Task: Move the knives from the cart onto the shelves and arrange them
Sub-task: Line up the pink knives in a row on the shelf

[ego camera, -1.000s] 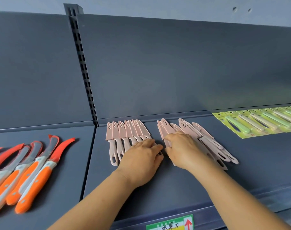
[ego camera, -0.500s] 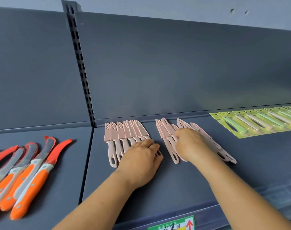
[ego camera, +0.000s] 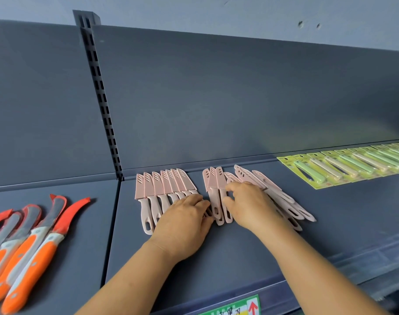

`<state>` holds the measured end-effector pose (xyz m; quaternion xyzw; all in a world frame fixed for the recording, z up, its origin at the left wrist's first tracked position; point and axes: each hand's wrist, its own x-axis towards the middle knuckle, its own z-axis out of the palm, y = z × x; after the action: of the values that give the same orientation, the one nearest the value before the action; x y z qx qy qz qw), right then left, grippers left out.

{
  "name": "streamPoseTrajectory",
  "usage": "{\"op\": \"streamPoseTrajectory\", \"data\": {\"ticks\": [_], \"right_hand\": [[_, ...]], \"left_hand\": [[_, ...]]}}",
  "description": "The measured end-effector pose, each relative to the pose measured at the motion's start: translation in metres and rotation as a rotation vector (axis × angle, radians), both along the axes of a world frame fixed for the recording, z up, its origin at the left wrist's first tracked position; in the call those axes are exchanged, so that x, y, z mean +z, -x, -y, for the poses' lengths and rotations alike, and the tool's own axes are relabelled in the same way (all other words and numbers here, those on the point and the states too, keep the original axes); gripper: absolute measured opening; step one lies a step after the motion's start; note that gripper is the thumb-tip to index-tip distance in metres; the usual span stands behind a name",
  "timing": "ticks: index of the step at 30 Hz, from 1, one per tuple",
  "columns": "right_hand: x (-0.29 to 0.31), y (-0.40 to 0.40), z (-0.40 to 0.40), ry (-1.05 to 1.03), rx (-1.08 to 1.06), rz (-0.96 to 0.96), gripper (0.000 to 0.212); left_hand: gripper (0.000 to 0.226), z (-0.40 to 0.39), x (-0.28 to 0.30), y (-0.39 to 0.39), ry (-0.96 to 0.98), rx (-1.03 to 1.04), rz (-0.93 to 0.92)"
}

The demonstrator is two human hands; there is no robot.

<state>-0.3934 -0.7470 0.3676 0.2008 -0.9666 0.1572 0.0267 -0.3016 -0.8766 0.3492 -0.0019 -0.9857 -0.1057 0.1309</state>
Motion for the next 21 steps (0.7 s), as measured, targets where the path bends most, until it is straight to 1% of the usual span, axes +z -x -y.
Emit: {"op": "streamPoseTrajectory", "data": {"ticks": [3, 5, 8, 10, 12, 14, 15, 17, 21], "right_hand": [[0.000, -0.011, -0.002, 0.037, 0.085, -0.004, 0.024], [-0.002, -0.014, -0.003, 0.047, 0.137, -0.003, 0.022], [-0.004, -0.009, -0.004, -0.047, 0.100, -0.009, 0.019], [-0.004, -0.004, -0.005, -0.095, 0.076, -0.022, 0.026], [-0.003, -0.004, -0.003, -0.050, 0.086, -0.037, 0.032], [-0.003, -0.008, 0.002, 0.023, 0.155, -0.047, 0.029], [-0.005, -0.009, 0.005, 0.012, 0.190, -0.050, 0.027], [-0.009, -0.007, 0.007, -0.078, 0.204, -0.054, 0.026], [-0.009, 0.002, 0.003, -0.170, 0.114, -0.070, 0.028]], "left_hand": [[0.042, 0.000, -0.001, 0.001, -0.007, 0.002, -0.001], [0.041, -0.001, -0.001, 0.002, -0.008, -0.003, 0.000], [0.041, 0.000, -0.001, 0.001, -0.002, -0.002, 0.000], [0.042, 0.000, -0.001, 0.001, 0.000, -0.006, -0.001], [0.042, 0.000, -0.001, 0.001, 0.000, -0.008, -0.005], [0.041, -0.001, -0.001, 0.002, -0.001, -0.009, -0.015], [0.041, -0.001, -0.001, 0.002, -0.001, -0.009, -0.020], [0.040, -0.001, -0.001, 0.001, 0.001, -0.007, -0.017], [0.041, 0.000, -0.001, 0.001, 0.007, -0.004, -0.005]]}}
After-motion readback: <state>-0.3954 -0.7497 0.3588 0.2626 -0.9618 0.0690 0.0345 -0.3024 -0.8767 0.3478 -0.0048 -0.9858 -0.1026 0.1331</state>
